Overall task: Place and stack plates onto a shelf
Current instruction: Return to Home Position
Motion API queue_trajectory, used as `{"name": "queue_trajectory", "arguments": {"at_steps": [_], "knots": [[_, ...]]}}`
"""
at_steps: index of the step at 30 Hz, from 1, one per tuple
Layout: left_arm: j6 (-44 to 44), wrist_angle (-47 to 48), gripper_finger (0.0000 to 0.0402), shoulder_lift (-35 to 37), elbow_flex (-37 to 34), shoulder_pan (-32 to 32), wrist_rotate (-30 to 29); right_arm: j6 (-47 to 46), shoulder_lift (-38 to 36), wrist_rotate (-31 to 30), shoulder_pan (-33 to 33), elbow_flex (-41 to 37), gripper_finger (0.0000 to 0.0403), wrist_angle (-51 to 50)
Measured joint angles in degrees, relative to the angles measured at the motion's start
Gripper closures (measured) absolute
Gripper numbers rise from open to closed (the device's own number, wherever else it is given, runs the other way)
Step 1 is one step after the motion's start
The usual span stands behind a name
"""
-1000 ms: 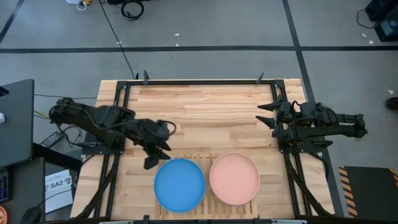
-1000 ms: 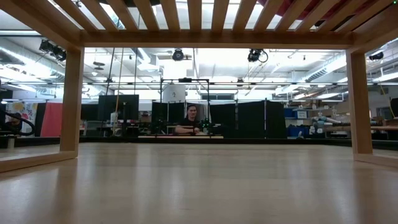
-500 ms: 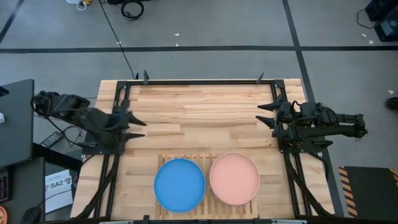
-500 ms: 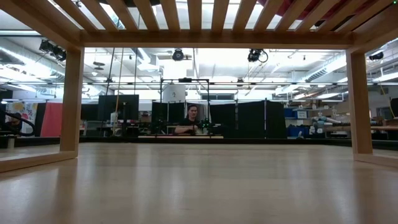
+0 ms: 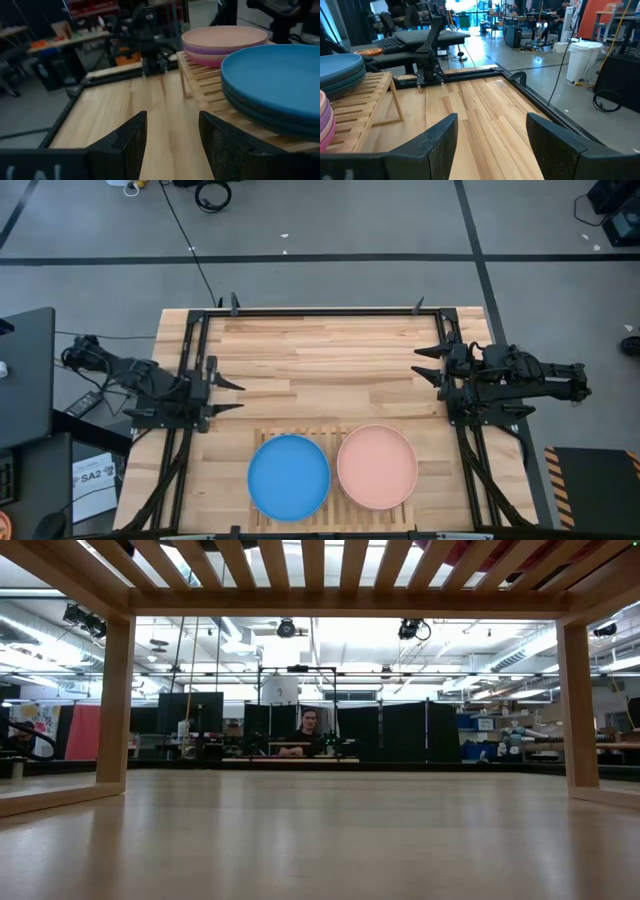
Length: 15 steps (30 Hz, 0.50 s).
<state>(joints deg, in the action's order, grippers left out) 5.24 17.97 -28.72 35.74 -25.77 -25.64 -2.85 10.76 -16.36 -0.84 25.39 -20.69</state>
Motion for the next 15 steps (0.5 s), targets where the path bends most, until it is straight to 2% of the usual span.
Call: {"name": "queue_trajectory", "arguments": {"at_steps": [3, 9, 15], "knots": [[2.2, -3.5, 0.0216, 3.0, -4.2, 1.7, 0.0, 0.0, 0.0, 0.0, 0.0, 0.0, 0.0162, 0.0], [3.3, -4.7, 0.0216, 9.1, -9.4, 5.9, 0.3, 0.0, 0.0, 0.0, 0.0, 0.0, 0.0162, 0.0], [5.3, -8.5, 0.0216, 16.0, -15.7, 9.9, 5.1, 0.0, 0.0, 0.0, 0.0, 0.0, 0.0162, 0.0]]}}
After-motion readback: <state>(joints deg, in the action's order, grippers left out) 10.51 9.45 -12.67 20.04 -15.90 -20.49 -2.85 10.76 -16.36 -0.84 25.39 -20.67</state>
